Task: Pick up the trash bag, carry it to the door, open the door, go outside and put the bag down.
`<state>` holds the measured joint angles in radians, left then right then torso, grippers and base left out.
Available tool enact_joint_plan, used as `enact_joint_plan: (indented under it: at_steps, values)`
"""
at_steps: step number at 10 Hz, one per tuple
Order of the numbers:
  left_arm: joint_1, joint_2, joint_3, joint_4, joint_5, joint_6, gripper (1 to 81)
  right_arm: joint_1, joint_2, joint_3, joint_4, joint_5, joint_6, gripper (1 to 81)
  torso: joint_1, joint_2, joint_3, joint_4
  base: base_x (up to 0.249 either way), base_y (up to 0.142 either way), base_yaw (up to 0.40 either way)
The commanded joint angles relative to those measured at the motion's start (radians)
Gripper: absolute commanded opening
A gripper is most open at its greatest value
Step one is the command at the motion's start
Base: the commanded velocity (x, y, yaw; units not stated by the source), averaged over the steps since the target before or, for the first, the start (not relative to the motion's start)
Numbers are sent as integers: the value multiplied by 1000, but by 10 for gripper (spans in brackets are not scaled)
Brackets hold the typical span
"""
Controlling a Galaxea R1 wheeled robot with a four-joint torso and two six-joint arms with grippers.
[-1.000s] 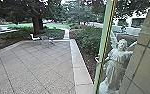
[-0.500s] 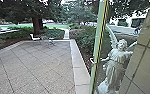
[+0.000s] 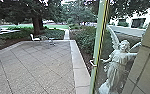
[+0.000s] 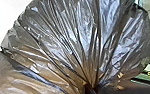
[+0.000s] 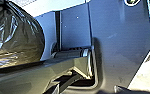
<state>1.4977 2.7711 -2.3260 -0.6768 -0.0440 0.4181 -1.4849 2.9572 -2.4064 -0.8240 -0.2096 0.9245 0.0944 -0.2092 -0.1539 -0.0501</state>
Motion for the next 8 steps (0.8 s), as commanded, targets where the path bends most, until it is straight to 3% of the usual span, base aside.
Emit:
enact_joint_plan:
  at_steps: [1,5,8]
  values:
    - [-47,-13,11,-3,76,1,10,56,10,24,-4,-40,-6,811,0,0,0,0,70,80,0]
    - [-47,-13,11,-4,78,1,10,56,10,24,-4,-40,-6,811,1,1,0,0,17,80,0]
    - [-47,-13,11,-3,76,1,10,56,10,24,-4,-40,-7,811,1,1,0,0,0,0,0]
